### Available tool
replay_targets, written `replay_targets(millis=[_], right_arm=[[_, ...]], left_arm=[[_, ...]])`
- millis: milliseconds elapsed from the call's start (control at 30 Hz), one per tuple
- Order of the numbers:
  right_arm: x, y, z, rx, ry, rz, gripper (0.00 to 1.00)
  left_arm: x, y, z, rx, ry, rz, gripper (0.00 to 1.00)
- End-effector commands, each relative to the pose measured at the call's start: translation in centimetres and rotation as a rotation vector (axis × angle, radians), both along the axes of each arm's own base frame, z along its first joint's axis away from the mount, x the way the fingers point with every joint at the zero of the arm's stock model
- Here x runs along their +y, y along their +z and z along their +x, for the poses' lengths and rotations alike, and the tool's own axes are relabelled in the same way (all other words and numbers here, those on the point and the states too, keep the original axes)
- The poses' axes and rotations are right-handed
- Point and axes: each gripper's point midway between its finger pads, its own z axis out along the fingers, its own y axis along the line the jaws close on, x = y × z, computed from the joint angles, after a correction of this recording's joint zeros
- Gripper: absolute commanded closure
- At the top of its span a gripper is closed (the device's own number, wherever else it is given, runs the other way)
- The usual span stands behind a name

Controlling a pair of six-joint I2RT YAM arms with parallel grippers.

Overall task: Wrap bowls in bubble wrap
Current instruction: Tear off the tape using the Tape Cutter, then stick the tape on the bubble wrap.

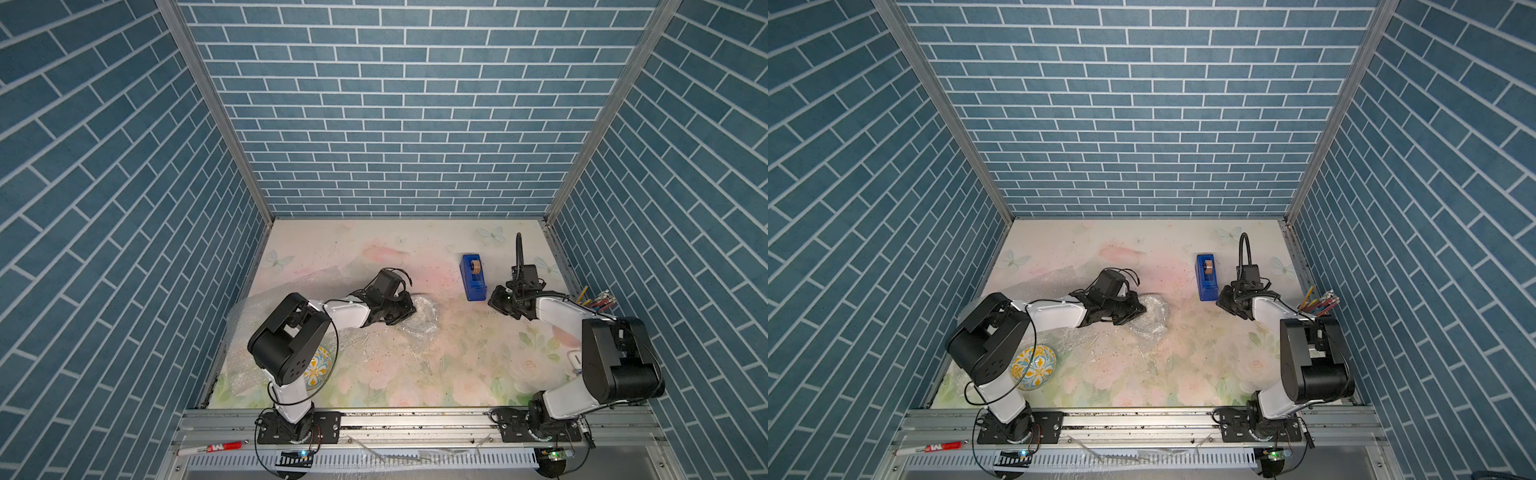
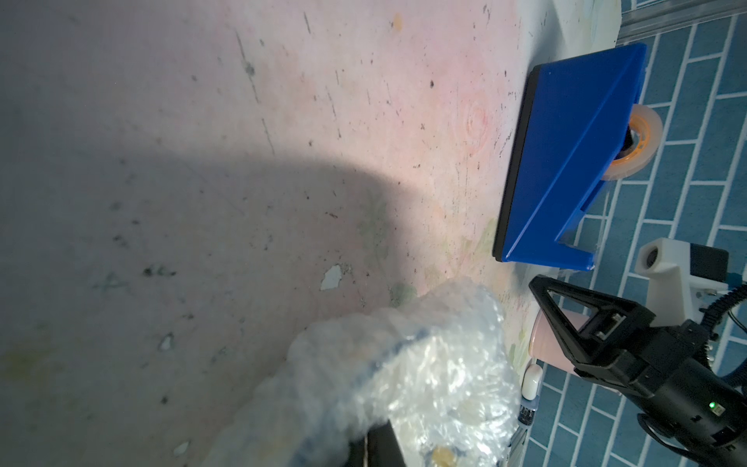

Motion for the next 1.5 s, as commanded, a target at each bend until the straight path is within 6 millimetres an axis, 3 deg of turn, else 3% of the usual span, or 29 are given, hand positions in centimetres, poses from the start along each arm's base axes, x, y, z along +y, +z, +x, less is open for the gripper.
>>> replay_targets(millis=[0,133,233,400,467,600,833,1000,1167,1467], right_arm=[[-3.3,-1.9,-1.9,0.119,-0.042,-0.200,1.00],[-4.2,-1.3,-1.4,0.117,-0.050,-0.254,1.00],[-3.3,0.4,-1.7,0.060,-0.038,-0.203,1.00],[0.7,9.3,-4.6,-0.147,0.012,0.076,1.00],[2.6,11.9,-5.8,-0.184,0.051,0.201,1.00],[6.5,14.5,-7.0,-0.205,0.153,0.393,1.00],[13.5,18.3,-5.1,-0.260,0.326,0.557,1.00],[18.5,18.5,-4.0,-0.241,0.411,0.617,1.00],[23.0,15.7,-4.8,-0.160,0.472,0.622,1.00],[25.0,9.3,-7.3,-0.029,0.467,0.604,1.00]], left_arm=[[1.8,-4.2,-2.0,0.118,0.011,0.095,0.93],[1.6,-4.3,-1.9,0.120,0.010,0.087,0.93],[1.6,-4.4,-1.9,0.119,0.007,0.084,0.93],[1.6,-4.2,-1.8,0.116,0.006,0.076,0.93],[1.5,-4.0,-1.7,0.113,0.007,0.071,0.93],[1.5,-3.8,-1.8,0.108,0.008,0.065,0.93],[1.6,-3.9,-1.8,0.103,0.012,0.063,0.93],[1.4,-4.2,-1.7,0.105,0.018,0.048,0.93],[1.3,-4.3,-1.8,0.103,0.013,0.040,0.94],[1.3,-4.3,-1.8,0.100,0.013,0.036,0.93]])
